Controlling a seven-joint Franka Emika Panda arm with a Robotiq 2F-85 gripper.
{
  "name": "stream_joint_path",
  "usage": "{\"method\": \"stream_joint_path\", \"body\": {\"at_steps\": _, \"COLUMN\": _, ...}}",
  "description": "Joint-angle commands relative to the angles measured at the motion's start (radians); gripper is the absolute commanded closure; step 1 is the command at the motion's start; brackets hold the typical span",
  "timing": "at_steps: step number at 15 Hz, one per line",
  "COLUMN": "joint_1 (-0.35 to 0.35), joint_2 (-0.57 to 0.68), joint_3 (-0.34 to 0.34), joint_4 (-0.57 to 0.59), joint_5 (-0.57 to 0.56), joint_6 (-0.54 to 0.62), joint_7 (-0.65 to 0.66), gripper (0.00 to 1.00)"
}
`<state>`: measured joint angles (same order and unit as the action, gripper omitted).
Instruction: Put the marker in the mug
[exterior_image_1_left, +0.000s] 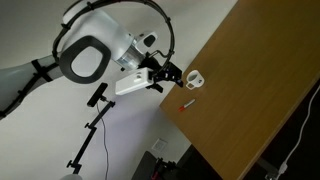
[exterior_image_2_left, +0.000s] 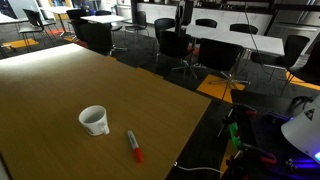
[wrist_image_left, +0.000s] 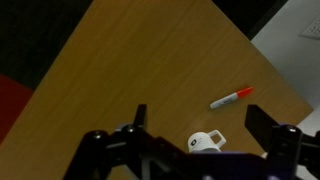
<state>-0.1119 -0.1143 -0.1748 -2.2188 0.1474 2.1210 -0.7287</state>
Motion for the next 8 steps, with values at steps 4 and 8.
{"method": "stream_joint_path", "body": {"at_steps": 4, "joint_1": 0.021, "joint_2": 0.031, "joint_3": -0.006, "joint_4": -0.003, "joint_5": 0.224, "joint_6": 0.002, "joint_7": -0.407, "gripper": 0.0}}
{"method": "stream_joint_path", "body": {"at_steps": 8, "joint_1": 0.018, "joint_2": 0.072, "joint_3": 0.0, "joint_4": 0.018, "joint_5": 0.337, "joint_6": -0.05, "joint_7": -0.643, "gripper": 0.0}}
